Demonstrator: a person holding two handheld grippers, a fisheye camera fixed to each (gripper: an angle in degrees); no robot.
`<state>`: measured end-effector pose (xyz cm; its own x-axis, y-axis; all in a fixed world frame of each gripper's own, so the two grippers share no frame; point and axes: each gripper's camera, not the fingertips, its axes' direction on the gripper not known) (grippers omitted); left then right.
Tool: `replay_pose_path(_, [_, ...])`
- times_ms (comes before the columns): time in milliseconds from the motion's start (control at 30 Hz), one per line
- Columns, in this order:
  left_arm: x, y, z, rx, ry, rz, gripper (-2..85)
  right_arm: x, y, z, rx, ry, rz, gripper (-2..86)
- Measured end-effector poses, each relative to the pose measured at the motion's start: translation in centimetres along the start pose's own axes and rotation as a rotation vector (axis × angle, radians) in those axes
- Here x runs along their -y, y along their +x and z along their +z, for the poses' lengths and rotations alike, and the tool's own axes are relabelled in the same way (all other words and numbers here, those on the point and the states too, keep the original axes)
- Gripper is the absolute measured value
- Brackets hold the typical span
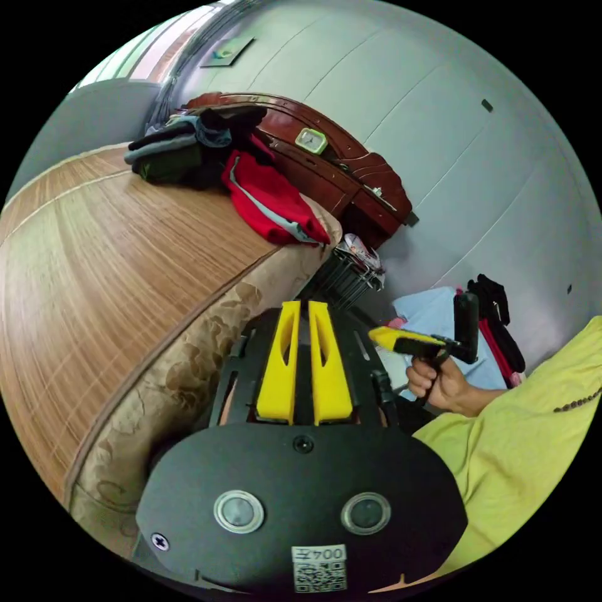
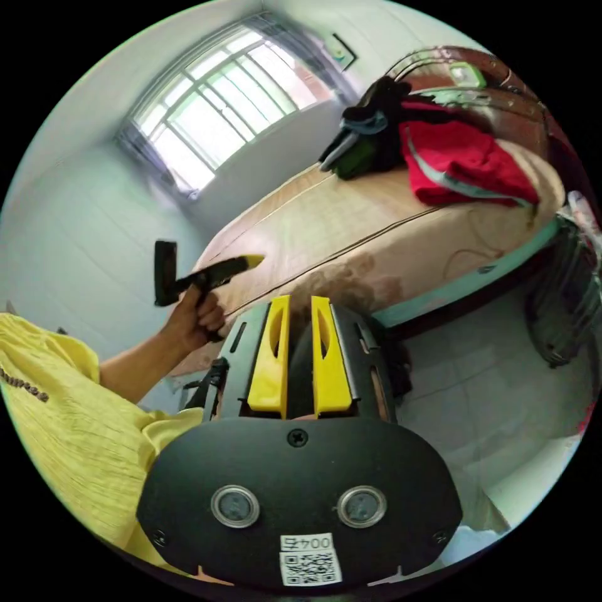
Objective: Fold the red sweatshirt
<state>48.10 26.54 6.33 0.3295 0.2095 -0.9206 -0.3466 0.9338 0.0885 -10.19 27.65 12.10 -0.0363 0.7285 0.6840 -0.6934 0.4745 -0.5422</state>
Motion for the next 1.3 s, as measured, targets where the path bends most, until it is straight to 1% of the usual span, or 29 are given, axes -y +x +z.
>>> replay_pose_path(33, [1.8,0.9,1.7,0.017,-0.021,0.047,6.8,0.5,0.7,0.9,0.053,-0.016,0.005,8.5])
replay_pose_path(133, [6.9,3.6,7.0,0.045,-0.082,0.174,10.0,2.0,2.2,2.2,0.105,-0.02,-0.007,9.5])
replay_pose_path(167, [7.9,4.2,8.2,0.053,-0.097,0.202,10.6,2.3,2.5,2.3,0.127,-0.013,-0.006,9.6])
replay_pose_path(233, [12.0,6.5,13.3,0.112,-0.15,0.312,12.2,3.5,3.8,2.1,0.177,0.038,-0.002,9.9])
replay_pose_path(367, [17.5,9.3,21.1,0.192,-0.22,0.42,14.0,4.9,5.3,1.1,0.168,0.09,-0.004,9.9])
replay_pose_path(433, [20.4,11.2,26.1,0.262,-0.269,0.498,14.5,5.4,6.7,0.2,0.194,0.124,0.032,9.7])
replay_pose_path(567, [22.6,13.7,32.6,0.398,-0.35,0.64,14.5,6.0,8.3,-0.9,0.232,0.173,0.074,8.9])
replay_pose_path(600, [22.6,13.8,34.7,0.459,-0.405,0.67,14.0,6.4,8.7,-1.1,0.242,0.175,0.082,8.7])
replay_pose_path(633, [22.6,13.5,36.6,0.51,-0.465,0.681,13.3,6.7,8.9,-1.2,0.244,0.178,0.085,8.4])
replay_pose_path(700, [23.0,12.5,37.9,0.551,-0.528,0.652,9.6,7.2,9.1,-1.4,0.245,0.178,0.082,8.2])
replay_pose_path(733, [23.9,11.9,37.4,0.503,-0.522,0.615,7.6,7.5,9.2,-1.5,0.246,0.175,0.076,8.0])
replay_pose_path(767, [24.6,11.6,36.7,0.468,-0.506,0.588,6.6,7.7,9.2,-1.5,0.244,0.171,0.074,7.9])
replay_pose_path(833, [28.5,10.3,31.1,0.351,-0.316,0.43,4.4,8.2,9.2,-1.7,0.243,0.17,0.066,7.5])
replay_pose_path(867, [29.6,9.8,29.4,0.324,-0.271,0.382,4.0,8.3,9.2,-1.8,0.242,0.171,0.064,7.4])
replay_pose_path(933, [33.6,7.8,21.3,0.241,-0.089,0.225,3.1,8.8,9.2,-1.9,0.239,0.171,0.056,6.9])
replay_pose_path(967, [34.3,7.4,19.2,0.23,-0.046,0.199,3.0,8.9,9.1,-1.9,0.236,0.171,0.054,6.7])
replay_pose_path(1033, [36.0,6.2,9.0,0.185,0.13,0.151,2.7,9.3,8.7,-1.9,0.22,0.172,0.042,6.4])
replay_pose_path(1067, [36.0,6.0,6.2,0.173,0.173,0.154,2.7,9.4,8.6,-1.9,0.215,0.172,0.036,6.4])
replay_pose_path(1100, [35.6,6.0,0.3,0.16,0.257,0.169,2.7,9.6,8.3,-1.9,0.207,0.171,0.025,6.4])
replay_pose_path(1133, [34.5,6.0,-5.6,0.171,0.336,0.188,2.8,9.8,8.0,-1.9,0.2,0.172,0.017,6.5])
replay_pose_path(1167, [33.7,6.1,-8.5,0.191,0.367,0.197,2.9,9.9,7.9,-1.9,0.198,0.174,0.013,6.5])
replay_pose_path(1200, [31.9,6.0,-14.1,0.247,0.415,0.207,3.1,10.0,7.7,-1.9,0.199,0.179,0.009,6.7])
replay_pose_path(1233, [29.8,5.4,-19.1,0.307,0.432,0.201,3.3,10.2,7.6,-1.9,0.201,0.183,0.007,7.1])
replay_pose_path(1267, [28.6,4.9,-21.3,0.339,0.432,0.193,3.5,10.3,7.5,-1.8,0.204,0.184,0.006,7.3])
replay_pose_path(1300, [26.0,3.7,-25.3,0.414,0.425,0.167,3.9,10.6,7.3,-1.7,0.208,0.184,0.002,7.8])
